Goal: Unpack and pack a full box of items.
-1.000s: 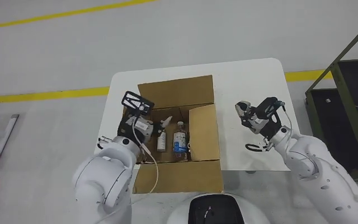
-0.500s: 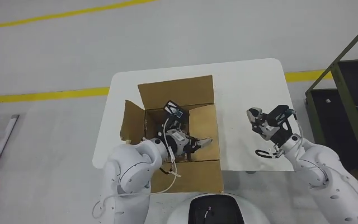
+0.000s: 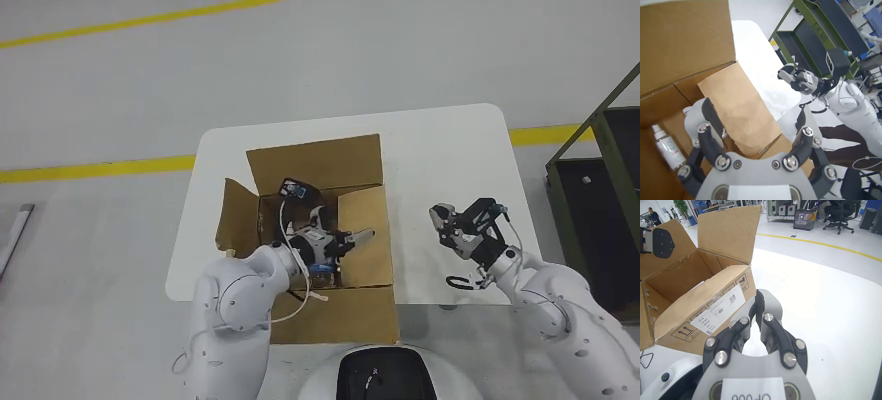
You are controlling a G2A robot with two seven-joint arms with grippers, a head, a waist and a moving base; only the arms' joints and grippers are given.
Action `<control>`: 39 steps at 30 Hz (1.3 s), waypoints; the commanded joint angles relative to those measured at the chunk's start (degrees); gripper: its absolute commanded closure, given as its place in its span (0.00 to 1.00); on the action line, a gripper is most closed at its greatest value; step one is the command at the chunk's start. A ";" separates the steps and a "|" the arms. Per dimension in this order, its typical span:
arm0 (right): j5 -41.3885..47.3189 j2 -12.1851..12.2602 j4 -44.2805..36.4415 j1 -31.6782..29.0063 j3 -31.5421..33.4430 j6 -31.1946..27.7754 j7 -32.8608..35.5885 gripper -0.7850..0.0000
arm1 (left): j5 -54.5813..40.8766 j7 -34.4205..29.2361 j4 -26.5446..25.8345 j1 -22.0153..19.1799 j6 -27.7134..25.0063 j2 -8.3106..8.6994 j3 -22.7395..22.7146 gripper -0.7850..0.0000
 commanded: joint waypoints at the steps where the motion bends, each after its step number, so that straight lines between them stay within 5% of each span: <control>1: 0.02 -0.08 0.91 0.42 -0.59 -0.06 -0.03 1.00 | -2.38 0.15 2.96 -0.53 2.18 0.05 -0.41 0.00; 15: -1.40 -0.80 6.42 3.37 -5.50 -0.36 0.71 1.00 | -11.10 -1.93 14.74 -3.57 11.76 0.67 -0.03 0.00; 39: 0.37 -2.24 12.86 8.12 -11.80 -1.70 0.91 1.00 | -22.47 -7.16 13.79 -5.81 11.75 2.51 2.71 0.00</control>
